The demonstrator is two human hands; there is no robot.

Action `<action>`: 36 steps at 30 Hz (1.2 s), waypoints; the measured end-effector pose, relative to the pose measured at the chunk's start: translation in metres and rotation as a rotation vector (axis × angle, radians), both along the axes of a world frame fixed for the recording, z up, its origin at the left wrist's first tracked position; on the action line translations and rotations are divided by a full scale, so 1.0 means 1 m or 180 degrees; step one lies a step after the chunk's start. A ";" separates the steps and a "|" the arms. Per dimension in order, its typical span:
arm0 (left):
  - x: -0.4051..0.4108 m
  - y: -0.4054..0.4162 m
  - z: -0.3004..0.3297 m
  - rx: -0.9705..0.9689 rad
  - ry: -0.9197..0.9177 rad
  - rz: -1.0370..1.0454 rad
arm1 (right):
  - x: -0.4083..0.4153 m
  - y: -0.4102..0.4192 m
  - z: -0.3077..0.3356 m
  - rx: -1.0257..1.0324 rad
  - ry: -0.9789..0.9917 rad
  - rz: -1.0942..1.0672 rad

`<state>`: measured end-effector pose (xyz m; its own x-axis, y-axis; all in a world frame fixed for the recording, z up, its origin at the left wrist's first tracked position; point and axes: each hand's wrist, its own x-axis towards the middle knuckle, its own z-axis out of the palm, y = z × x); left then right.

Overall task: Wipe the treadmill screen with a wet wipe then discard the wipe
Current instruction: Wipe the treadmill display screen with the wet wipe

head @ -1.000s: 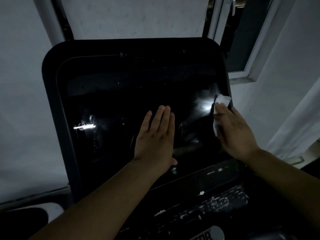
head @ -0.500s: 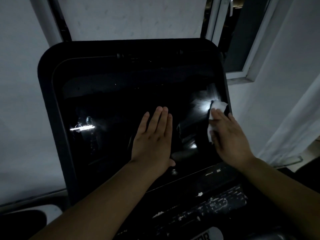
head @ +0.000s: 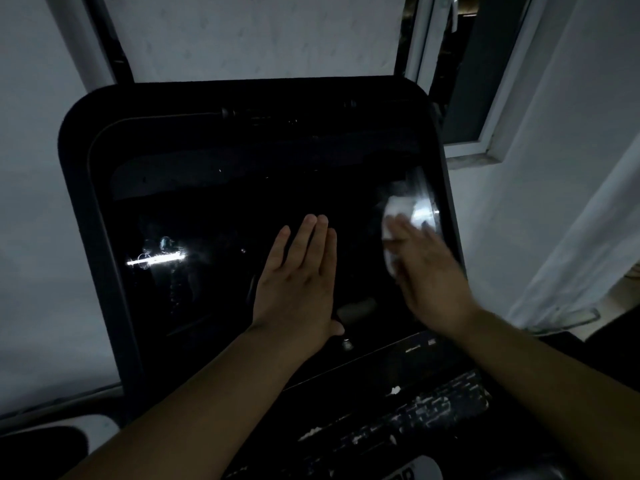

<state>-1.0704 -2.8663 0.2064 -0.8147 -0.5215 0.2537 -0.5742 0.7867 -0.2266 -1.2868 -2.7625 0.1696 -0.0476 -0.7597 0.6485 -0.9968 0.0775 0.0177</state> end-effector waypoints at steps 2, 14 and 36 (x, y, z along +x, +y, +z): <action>0.001 0.001 -0.001 0.0010 -0.0001 0.0007 | -0.022 0.002 0.015 0.0020 -0.0154 -0.0297; 0.002 0.005 0.006 0.0064 -0.0142 0.0071 | -0.005 -0.016 0.019 0.0010 0.0139 0.0099; -0.057 -0.002 0.023 -0.0161 -0.0116 0.0075 | -0.004 -0.047 0.042 -0.0172 0.0199 0.0096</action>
